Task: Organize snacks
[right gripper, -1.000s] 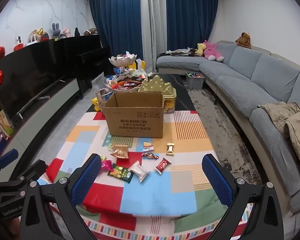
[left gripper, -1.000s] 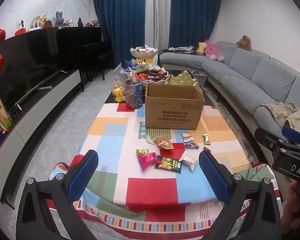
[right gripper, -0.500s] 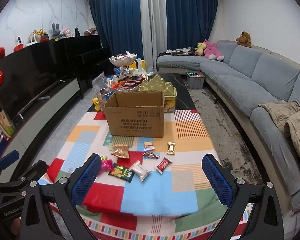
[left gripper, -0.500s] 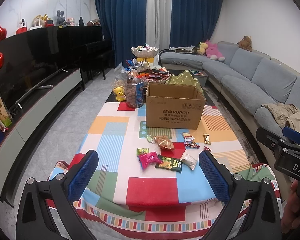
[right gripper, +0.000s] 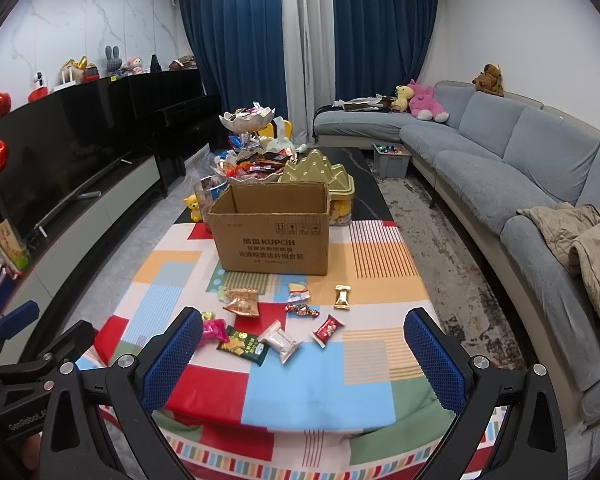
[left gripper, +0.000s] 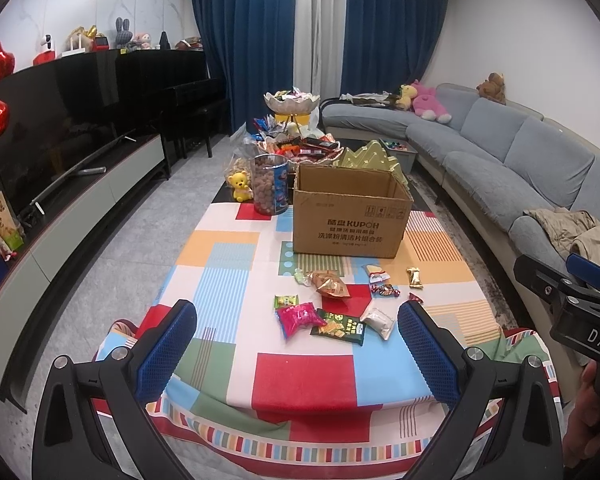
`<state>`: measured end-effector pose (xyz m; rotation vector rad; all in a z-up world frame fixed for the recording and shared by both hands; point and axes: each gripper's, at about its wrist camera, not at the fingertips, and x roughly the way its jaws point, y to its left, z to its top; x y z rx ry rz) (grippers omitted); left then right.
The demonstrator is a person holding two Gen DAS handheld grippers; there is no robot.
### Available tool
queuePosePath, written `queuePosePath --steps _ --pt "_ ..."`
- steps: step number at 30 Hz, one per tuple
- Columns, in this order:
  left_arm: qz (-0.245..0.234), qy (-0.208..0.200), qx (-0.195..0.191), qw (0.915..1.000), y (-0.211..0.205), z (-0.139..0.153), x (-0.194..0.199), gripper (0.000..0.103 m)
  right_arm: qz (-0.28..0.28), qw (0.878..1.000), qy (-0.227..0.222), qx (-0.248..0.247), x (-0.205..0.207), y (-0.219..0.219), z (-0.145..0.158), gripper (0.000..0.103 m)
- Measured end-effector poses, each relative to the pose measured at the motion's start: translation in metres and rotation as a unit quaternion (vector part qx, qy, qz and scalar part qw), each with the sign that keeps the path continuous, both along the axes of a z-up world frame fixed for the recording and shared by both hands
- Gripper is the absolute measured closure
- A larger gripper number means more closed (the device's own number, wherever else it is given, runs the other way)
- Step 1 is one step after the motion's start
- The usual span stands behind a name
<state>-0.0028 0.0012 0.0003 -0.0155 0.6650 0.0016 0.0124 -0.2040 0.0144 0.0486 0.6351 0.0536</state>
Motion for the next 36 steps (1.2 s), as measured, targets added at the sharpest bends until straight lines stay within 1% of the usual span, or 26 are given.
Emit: queuePosePath --steps 36 --pt "0.000 0.001 -0.002 1.0000 0.0024 -0.0024 -0.0001 0.001 -0.001 1.000 0.001 0.001 -0.0011 0.0001 -0.0003 0.001"
